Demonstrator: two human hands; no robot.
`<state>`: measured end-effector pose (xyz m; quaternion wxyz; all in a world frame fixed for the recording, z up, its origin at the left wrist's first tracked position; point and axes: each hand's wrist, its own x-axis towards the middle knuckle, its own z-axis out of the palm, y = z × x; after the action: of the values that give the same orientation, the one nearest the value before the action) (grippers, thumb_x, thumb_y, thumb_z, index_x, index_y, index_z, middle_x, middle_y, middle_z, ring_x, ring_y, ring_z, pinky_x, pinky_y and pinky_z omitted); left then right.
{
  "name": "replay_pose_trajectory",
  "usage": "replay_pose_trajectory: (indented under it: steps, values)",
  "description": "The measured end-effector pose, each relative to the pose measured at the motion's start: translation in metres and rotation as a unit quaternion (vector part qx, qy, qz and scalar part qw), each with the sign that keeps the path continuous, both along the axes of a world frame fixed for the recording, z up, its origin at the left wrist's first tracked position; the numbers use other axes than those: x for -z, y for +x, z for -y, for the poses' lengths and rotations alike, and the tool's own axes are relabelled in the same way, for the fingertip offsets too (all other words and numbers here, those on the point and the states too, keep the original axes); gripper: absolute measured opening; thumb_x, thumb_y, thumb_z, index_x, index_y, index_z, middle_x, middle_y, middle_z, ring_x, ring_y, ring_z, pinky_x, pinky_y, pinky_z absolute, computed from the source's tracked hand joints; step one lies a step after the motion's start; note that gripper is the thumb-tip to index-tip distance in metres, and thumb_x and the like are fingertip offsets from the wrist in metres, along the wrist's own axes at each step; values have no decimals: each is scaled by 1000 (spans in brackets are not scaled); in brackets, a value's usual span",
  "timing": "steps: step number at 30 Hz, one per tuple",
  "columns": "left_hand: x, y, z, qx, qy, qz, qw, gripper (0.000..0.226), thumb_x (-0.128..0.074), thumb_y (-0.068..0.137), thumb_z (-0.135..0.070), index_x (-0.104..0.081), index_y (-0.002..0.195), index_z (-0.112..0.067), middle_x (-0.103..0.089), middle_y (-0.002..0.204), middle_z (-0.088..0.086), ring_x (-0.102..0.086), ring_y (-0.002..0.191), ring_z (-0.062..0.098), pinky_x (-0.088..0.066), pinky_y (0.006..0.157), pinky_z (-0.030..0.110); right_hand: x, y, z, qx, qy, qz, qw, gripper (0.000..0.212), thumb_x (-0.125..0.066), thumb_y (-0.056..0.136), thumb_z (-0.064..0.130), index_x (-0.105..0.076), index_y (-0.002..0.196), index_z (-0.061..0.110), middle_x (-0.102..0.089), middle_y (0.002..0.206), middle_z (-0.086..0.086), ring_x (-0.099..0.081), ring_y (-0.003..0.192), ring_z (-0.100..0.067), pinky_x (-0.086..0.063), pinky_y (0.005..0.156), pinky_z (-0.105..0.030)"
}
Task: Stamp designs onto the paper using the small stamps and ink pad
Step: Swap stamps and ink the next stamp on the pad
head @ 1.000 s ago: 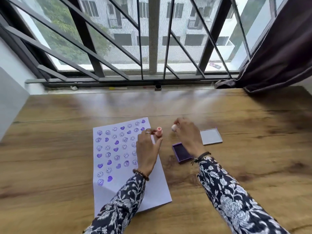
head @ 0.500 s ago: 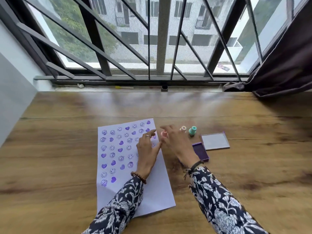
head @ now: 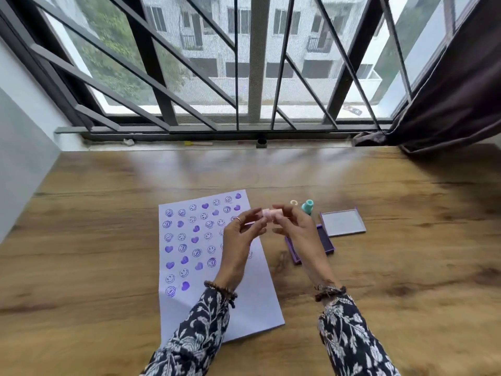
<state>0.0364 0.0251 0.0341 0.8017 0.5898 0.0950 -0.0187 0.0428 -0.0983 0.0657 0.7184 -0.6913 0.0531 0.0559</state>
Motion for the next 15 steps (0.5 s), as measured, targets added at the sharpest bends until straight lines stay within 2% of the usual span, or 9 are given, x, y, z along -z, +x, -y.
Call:
replay_pose_trajectory:
  steps: [3,8,10,13,15]
  values:
    - [-2,-4,0,40,24,19,999,22,-68,78,-12,-69,100,-16,-74,96,1,-68,92,15,-55,76,19,-1,-7,7,3,20,-7,1000,18,-52,90,4,-59,107,3,-64,98,-12,-60,88,-19,-53,71,-21]
    - [-8,-6,5,46,62,46,996,19,-71,76,-11,-70,95,-14,-75,93,5,-68,85,12,-54,75,18,-1,-12,5,38,68,-19,997,13,-50,92,7,-62,93,10,-67,80,6,-63,72,-5,-53,63,-15]
    - [-10,-5,8,45,82,48,994,18,-72,76,-12,-70,93,-15,-74,91,6,-68,84,12,-53,74,17,3,-13,2,81,87,-49,992,18,-46,95,14,-64,90,10,-66,80,2,-60,71,-8,-51,61,-18]
    - [-8,-4,8,49,150,63,986,19,-73,74,-11,-70,91,-18,-73,85,2,-68,77,7,-52,70,14,5,-15,4,157,226,-115,955,27,-45,95,20,-64,82,8,-58,72,-5,-55,60,-9,-48,52,-18]
    - [-2,-3,6,61,239,90,965,17,-72,75,-9,-69,91,-14,-71,85,3,-67,75,8,-53,71,19,5,-18,11,185,318,-150,918,28,-45,95,17,-63,75,7,-54,66,-4,-55,48,-7,-48,45,-17]
